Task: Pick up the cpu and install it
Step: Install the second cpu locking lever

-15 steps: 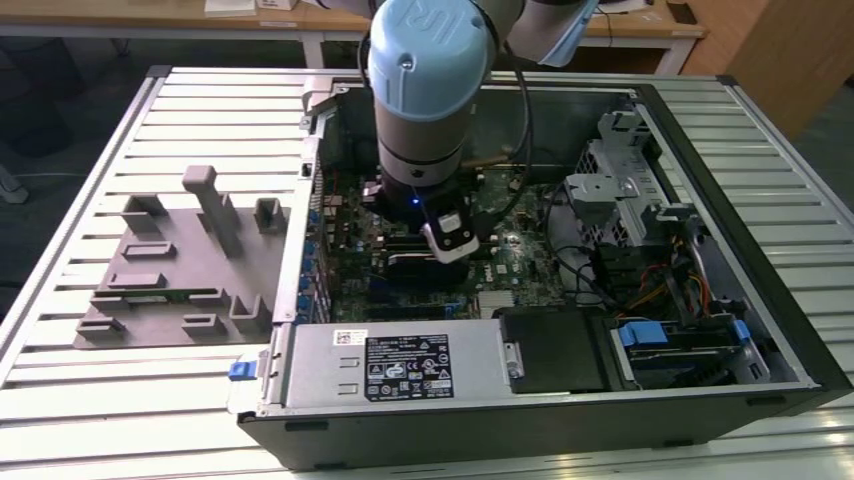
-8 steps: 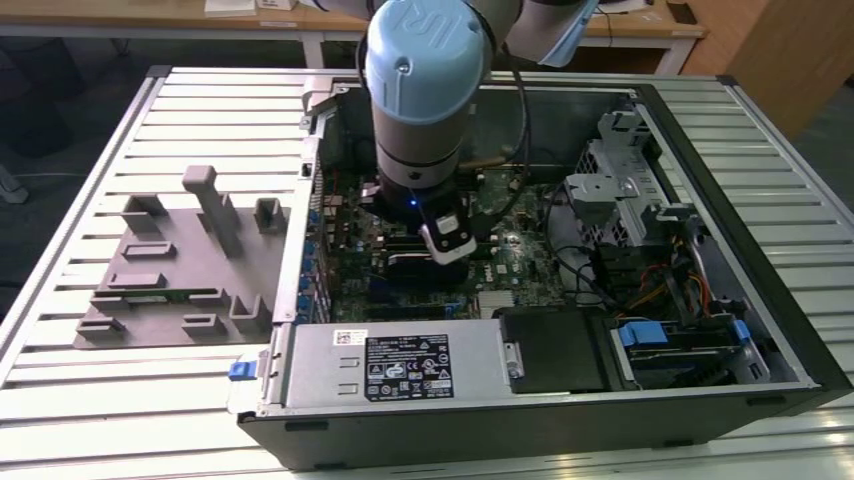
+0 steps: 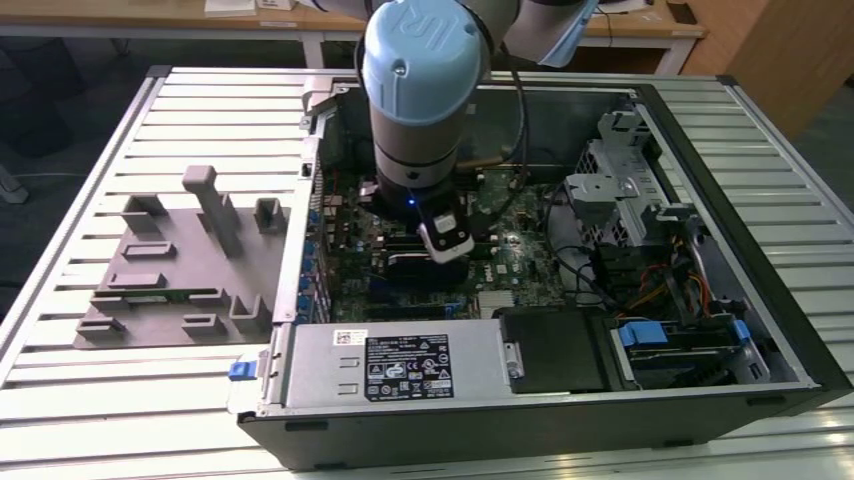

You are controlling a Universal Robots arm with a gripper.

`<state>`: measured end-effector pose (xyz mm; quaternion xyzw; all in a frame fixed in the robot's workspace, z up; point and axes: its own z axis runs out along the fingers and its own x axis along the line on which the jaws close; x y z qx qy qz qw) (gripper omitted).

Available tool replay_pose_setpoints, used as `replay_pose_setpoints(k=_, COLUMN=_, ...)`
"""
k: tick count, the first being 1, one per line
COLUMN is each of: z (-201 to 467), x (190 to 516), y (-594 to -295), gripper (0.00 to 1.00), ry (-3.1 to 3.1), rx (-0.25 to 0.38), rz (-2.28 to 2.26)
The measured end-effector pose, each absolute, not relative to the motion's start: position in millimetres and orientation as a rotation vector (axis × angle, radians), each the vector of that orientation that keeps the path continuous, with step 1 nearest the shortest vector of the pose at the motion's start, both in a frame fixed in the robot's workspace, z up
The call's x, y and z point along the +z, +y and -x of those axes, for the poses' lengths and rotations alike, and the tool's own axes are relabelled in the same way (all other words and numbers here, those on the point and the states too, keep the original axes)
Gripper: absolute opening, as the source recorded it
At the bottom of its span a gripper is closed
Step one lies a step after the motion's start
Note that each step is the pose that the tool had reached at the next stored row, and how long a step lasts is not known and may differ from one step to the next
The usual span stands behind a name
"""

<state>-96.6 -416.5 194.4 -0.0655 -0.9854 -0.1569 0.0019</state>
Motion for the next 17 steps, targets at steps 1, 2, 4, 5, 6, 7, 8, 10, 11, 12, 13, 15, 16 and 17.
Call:
replay_pose_setpoints(k=1, z=96.6, x=194.1, y=-416.0, gripper=0.11, ry=-3.092, rx=-0.492, rz=0.206)
replay_pose_setpoints(k=2, z=96.7, x=193.9, y=-415.5, gripper=0.11, ry=-3.092, rx=-0.492, rz=0.205)
replay_pose_setpoints(k=4, z=96.9, x=193.3, y=-414.5, gripper=0.11, ry=-3.092, rx=-0.492, rz=0.206)
replay_pose_setpoints(k=5, z=97.0, x=193.0, y=-414.1, gripper=0.11, ry=-3.092, rx=-0.492, rz=0.206)
replay_pose_setpoints(k=6, z=97.1, x=192.7, y=-413.8, gripper=0.11, ry=-3.092, rx=-0.492, rz=0.206)
replay_pose_setpoints(k=7, z=97.2, x=192.4, y=-413.6, gripper=0.11, ry=-3.092, rx=-0.492, rz=0.205)
replay_pose_setpoints(k=8, z=97.2, x=192.4, y=-413.6, gripper=0.11, ry=-3.092, rx=-0.492, rz=0.205)
replay_pose_setpoints(k=10, z=97.4, x=192.2, y=-413.6, gripper=0.11, ry=-3.092, rx=-0.492, rz=0.206)
replay_pose_setpoints(k=11, z=97.4, x=192.0, y=-413.6, gripper=0.11, ry=-3.092, rx=-0.492, rz=0.205)
replay_pose_setpoints(k=12, z=97.6, x=191.8, y=-413.6, gripper=0.11, ry=-3.092, rx=-0.492, rz=0.206)
replay_pose_setpoints(k=13, z=97.8, x=191.5, y=-413.6, gripper=0.11, ry=-3.092, rx=-0.493, rz=0.206)
replay_pose_setpoints(k=15, z=98.4, x=190.8, y=-413.5, gripper=0.11, ry=-3.092, rx=-0.493, rz=0.206)
replay_pose_setpoints(k=16, z=98.6, x=190.3, y=-413.5, gripper=0.11, ry=-3.092, rx=-0.493, rz=0.206)
replay_pose_setpoints(k=17, z=98.9, x=190.1, y=-413.5, gripper=0.11, ry=-3.092, rx=-0.493, rz=0.206)
